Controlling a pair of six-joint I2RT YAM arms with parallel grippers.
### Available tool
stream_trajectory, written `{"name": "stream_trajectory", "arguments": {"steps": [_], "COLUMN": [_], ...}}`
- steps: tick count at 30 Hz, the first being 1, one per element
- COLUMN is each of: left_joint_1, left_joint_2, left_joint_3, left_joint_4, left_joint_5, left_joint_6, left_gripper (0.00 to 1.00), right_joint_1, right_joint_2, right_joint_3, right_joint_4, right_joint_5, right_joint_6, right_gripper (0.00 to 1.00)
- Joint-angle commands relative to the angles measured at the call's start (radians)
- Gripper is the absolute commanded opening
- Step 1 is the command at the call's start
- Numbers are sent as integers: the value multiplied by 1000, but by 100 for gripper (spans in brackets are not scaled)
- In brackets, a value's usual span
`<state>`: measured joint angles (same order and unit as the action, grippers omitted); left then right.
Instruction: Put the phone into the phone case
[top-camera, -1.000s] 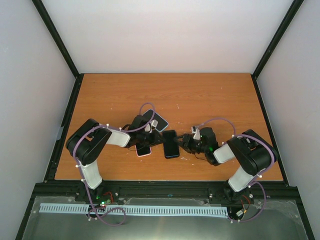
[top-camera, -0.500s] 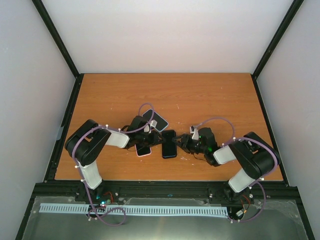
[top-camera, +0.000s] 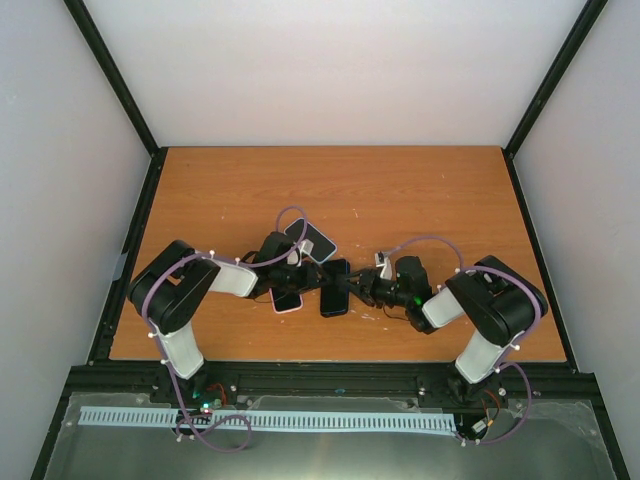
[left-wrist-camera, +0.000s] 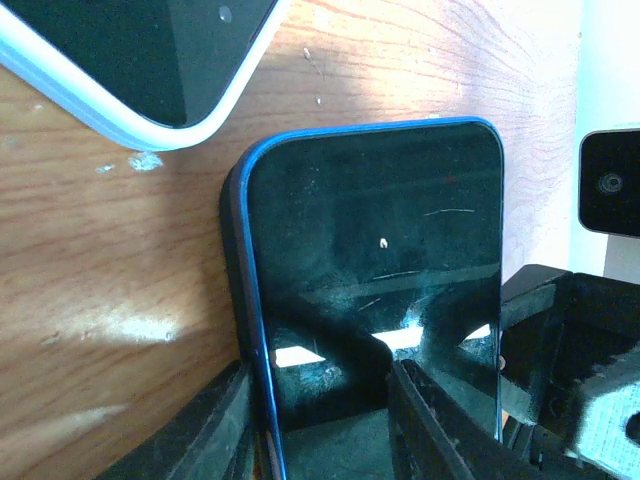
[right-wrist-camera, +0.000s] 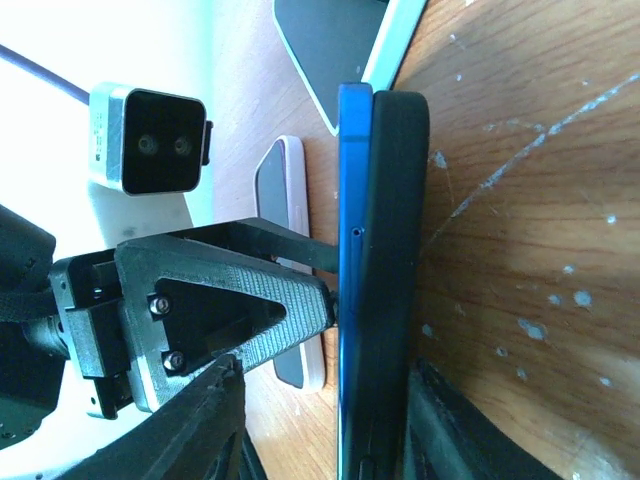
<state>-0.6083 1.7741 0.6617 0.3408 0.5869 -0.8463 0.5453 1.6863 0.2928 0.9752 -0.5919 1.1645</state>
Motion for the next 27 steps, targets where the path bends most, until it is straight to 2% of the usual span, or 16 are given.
{"name": "stream_trajectory", "arguments": {"steps": [1, 5, 8, 15, 19, 21, 23, 25, 27], "left_joint_1": [-14, -14, -15, -14, -15, -14, -14, -14, -14], "left_joint_2": [-10, -9, -4, 1, 3, 2, -1, -2, -4], "left_joint_3": [-13, -14, -13, -11, -7, -8, -7, -7, -9], "left_joint_4": [-43, -38, -20, -16, -21, -21, -22, -23, -25], "left_joint_5": [-13, -4, 21, 25, 27, 26, 24, 22, 21], "left_joint_6": [19, 16, 11, 10, 15, 18, 19, 21, 21], "left_gripper": [36, 36, 36, 36, 36, 36, 36, 36, 36], "right_joint_1": [18, 18, 18, 17, 17, 18, 17, 17, 18], "right_joint_2": [2, -10, -15, -4, 7, 12, 17, 23, 25], "right_joint_3": [27, 50, 67, 77, 65, 65, 68, 71, 72], "right_joint_4": [34, -96, -168, -177, -120, -117, -123, -130, -144], "right_joint_5": [-14, 37, 62, 64, 40, 32, 31, 31, 37], "right_joint_6": [-22, -97, -137, -172, -179, -188, -195, -202, -206], "right_gripper": [38, 27, 22, 12, 14, 22, 25, 25, 20]}}
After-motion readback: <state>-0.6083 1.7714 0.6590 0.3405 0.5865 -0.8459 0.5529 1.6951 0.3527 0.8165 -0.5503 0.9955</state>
